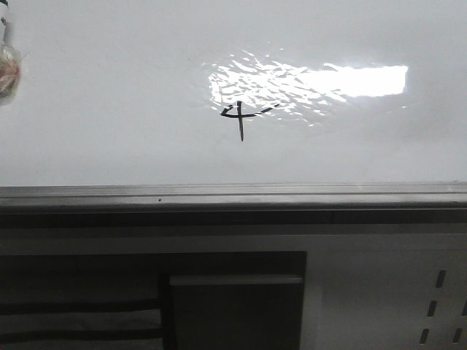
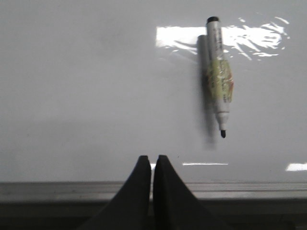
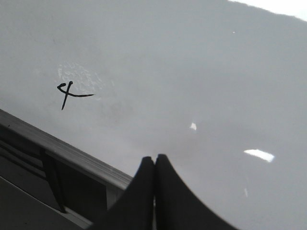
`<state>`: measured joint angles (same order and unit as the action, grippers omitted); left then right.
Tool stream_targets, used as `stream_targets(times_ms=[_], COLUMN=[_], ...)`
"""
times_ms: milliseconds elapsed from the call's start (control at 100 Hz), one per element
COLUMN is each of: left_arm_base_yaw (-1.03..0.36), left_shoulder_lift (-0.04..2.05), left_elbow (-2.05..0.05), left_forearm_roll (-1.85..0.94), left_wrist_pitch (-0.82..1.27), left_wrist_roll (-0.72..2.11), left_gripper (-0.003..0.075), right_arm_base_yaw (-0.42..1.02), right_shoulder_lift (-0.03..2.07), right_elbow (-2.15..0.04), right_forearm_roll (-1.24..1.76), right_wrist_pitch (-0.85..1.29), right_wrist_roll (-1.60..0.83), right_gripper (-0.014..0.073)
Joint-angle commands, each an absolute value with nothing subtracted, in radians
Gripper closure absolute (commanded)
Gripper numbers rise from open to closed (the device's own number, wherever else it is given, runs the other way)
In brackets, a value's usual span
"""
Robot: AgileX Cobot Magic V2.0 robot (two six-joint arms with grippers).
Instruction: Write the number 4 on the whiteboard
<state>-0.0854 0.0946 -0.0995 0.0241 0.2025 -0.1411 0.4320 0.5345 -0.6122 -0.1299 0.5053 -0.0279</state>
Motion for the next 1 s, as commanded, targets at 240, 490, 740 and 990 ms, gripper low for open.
stream_targets(times_ms=[240, 490, 740, 990], left_arm_base_yaw=[-0.065, -0.065, -0.065, -0.065], left_shoulder_lift=[-0.032, -0.032, -0.032, -0.032], left_elbow=[0.024, 0.024, 0.024, 0.024], left_forearm_roll=[-0.012, -0.012, -0.012, -0.012], left_wrist_pitch=[-0.019, -0.014, -0.014, -0.014], left_wrist_roll=[-0.151, -0.151, -0.151, -0.151], left_gripper=[0.0741, 0.0741, 0.0741, 0.0741], right_arm_base_yaw=[0.429, 0.429, 0.429, 0.429], right_shoulder_lift=[0.537, 0.537, 0.537, 0.537], right_elbow=[-0.639, -0.637, -0.637, -0.637], right_forearm_roll=[-0.143, -0.143, -0.143, -0.143], right_wrist_pitch=[0.436, 0.436, 0.436, 0.436], right_wrist_roll=[-0.027, -0.027, -0.027, -0.027], right_gripper=[0.0666, 0.0666, 0.0666, 0.0666])
